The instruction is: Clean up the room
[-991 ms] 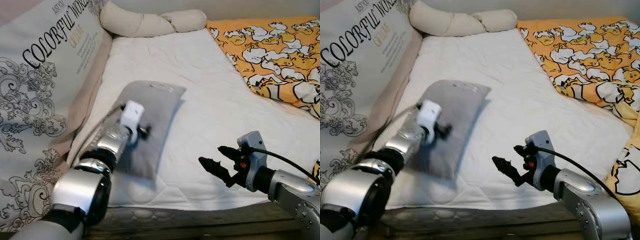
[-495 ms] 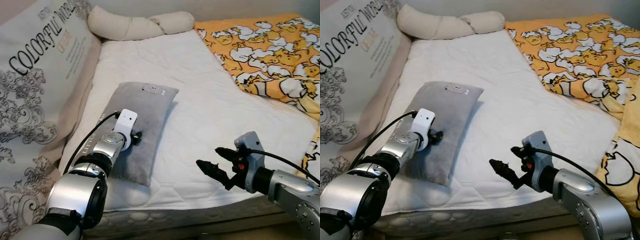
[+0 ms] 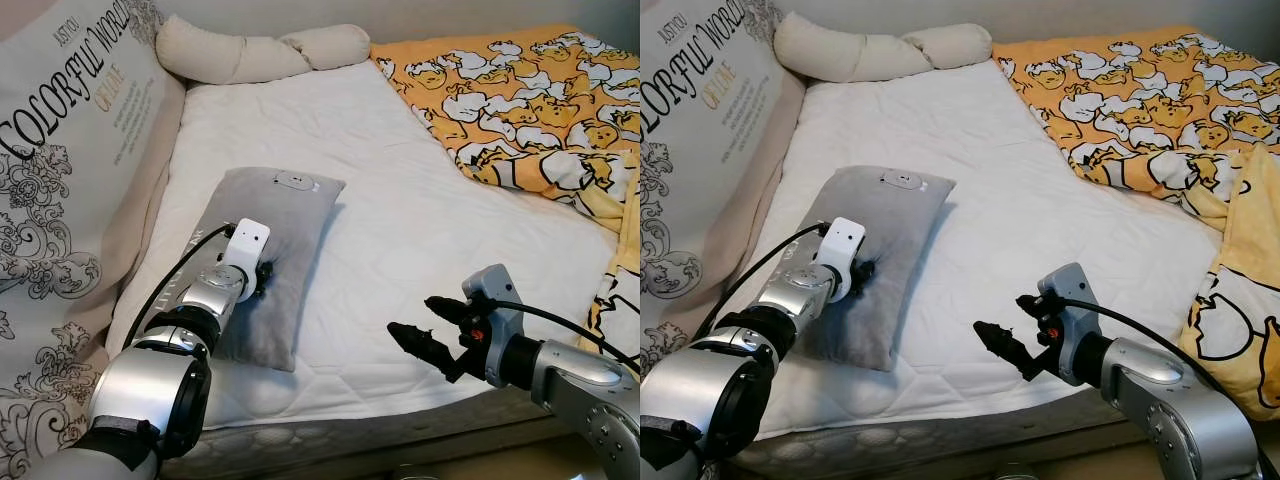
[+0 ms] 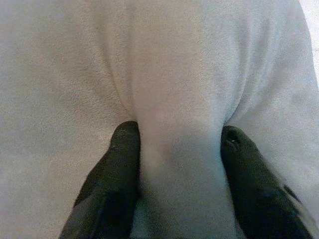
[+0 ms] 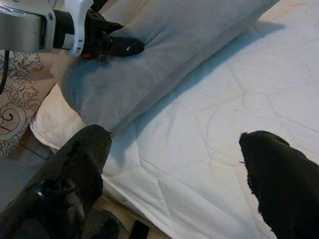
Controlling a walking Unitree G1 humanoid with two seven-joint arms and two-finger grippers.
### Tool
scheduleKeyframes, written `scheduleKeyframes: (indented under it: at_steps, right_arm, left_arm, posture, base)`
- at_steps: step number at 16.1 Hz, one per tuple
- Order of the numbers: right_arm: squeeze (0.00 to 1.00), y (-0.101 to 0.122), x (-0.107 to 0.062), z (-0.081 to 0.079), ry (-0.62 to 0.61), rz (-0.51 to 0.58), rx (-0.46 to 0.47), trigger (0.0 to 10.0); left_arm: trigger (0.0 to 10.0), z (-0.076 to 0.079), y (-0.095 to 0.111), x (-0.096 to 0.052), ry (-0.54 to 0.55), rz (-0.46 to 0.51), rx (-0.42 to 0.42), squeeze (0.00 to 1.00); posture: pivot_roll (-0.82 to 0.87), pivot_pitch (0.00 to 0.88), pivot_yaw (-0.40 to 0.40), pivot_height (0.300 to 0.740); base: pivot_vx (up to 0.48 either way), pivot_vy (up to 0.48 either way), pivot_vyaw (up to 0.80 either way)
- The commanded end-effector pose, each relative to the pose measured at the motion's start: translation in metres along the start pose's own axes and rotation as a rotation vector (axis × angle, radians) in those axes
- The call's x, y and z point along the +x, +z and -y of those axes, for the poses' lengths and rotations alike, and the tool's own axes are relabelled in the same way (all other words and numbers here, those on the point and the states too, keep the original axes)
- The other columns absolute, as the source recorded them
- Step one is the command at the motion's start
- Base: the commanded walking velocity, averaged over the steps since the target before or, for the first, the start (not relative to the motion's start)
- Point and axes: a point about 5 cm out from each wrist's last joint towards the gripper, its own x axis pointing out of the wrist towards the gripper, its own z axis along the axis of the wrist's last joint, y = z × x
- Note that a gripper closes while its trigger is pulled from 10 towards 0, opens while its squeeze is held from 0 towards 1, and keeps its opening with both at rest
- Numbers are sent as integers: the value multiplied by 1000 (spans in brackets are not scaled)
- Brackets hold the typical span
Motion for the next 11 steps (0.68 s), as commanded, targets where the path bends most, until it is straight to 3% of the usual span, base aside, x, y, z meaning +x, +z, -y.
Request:
scheduleKeyframes:
  at_steps: [1,11]
  right_arm:
    - [0,3,2,-1,10,0,-13,10000]
    - [0,5,7,-2,41,7,-22,10000]
  left_arm:
    - [0,-2,-24,-1,5,-91,-9,0]
    - [0,-8,-23,-2,23,-84,-18,0]
  posture:
    - [-310,0,108,740]
    - [-295,0,109,740]
  base:
    - [0,0,0]
    - [0,0,0]
